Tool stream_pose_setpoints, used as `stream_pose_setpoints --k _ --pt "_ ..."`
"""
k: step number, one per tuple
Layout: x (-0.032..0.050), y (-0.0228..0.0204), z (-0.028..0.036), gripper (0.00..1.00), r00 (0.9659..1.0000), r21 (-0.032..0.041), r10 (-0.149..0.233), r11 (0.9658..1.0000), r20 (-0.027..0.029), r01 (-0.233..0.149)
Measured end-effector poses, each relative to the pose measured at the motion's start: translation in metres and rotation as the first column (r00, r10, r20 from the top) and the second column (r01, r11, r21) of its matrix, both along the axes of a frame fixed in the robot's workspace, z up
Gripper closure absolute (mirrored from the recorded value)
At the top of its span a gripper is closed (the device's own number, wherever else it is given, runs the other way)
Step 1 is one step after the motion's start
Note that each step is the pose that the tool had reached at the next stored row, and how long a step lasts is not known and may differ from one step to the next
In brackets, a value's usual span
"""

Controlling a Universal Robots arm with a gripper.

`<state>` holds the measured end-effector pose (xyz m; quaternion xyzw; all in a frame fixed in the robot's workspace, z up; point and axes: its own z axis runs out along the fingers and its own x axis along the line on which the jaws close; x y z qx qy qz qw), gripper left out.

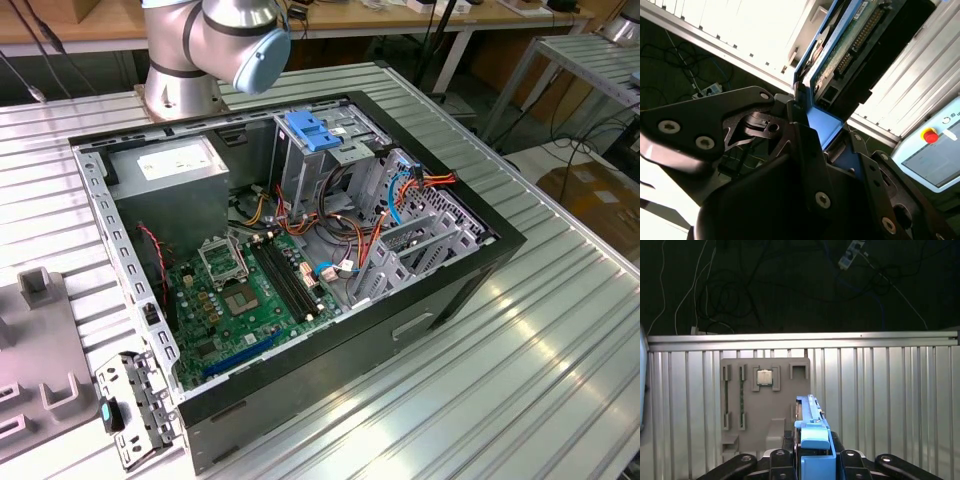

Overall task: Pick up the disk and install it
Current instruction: 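Pick up the disk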

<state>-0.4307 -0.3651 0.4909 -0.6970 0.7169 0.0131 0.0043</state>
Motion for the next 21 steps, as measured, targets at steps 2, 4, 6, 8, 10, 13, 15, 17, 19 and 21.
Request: stream_pose_setpoints --k 2,4,6,8,10,13,15,17,19,21 --pt "0.0038 0.0000 0.0000 0.63 1.0000 0.0000 0.000 1.0000 0.0000 0.000" --pt "0.0072 0.0000 0.0000 0.63 1.0000 0.0001 0.000 1.0000 0.0000 0.000" --pt "0.0103 0.0000 0.0000 0.63 1.0000 0.0001 0.000 1.0000 0.0000 0.000" --pt "0.0129 0.0000 0.0000 0.63 1.0000 0.0001 0.000 1.0000 0.0001 0.000" --pt "0.0160 0.0000 0.0000 0.63 1.0000 0.0000 0.000 1.0000 -0.0001 0.000" --pt "0.0214 0.0000 0.0000 0.63 1.0000 0.0000 0.000 1.0000 0.0000 0.000" --pt "0.0239 0.0000 0.0000 0.63 1.0000 0.0000 0.000 1.0000 0.0001 0.000" --pt "0.0261 0.0000 0.0000 0.63 1.0000 0.0001 0.000 1.0000 0.0001 0.000" --pt "0.0280 0.0000 0.0000 0.63 1.0000 0.0000 0.000 1.0000 0.0000 0.000" --pt "0.0302 0.0000 0.0000 0.63 1.0000 0.0001 0.000 1.0000 0.0000 0.000"
